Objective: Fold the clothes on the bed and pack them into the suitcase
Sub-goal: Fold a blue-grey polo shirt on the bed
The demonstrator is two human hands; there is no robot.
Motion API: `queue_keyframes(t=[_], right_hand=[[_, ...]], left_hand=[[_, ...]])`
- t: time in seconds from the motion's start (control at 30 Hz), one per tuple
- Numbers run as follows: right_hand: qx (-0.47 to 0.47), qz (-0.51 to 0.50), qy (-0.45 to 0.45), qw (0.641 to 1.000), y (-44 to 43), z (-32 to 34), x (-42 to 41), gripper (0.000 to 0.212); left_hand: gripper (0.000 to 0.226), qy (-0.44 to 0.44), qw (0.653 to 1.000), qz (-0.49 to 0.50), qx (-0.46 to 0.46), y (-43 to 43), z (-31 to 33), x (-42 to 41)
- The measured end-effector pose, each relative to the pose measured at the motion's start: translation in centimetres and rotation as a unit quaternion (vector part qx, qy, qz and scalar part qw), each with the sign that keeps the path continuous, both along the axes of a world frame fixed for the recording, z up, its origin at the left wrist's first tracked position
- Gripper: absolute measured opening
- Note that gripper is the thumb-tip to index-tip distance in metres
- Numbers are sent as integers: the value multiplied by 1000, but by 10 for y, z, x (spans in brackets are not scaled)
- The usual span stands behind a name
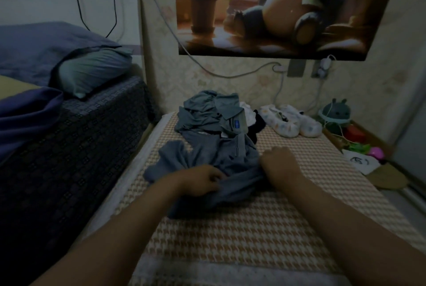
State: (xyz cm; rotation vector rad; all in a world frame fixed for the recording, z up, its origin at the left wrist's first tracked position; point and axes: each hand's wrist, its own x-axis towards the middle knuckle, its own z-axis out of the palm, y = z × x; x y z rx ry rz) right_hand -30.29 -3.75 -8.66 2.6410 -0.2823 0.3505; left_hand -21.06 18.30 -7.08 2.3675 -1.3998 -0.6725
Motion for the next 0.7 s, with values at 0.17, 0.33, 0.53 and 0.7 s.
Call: queue_keyframes(t=[0.17, 0.33, 0.53, 0.7], right_hand=[[-17, -226, 146, 963, -39, -21, -45, 43], [276, 38, 252, 927, -15, -33, -48, 51], [333, 44, 283, 898, 13, -32, -54, 50], [307, -36, 339, 889, 12, -15, -60, 15]], left_hand=[[57, 151, 987, -53, 20, -44, -7, -42], [87, -174, 962, -40, 206, -25, -37, -7], [25, -149, 986, 12, 74, -6, -49, 11], [33, -5, 978, -35, 208, -5, -21, -20]])
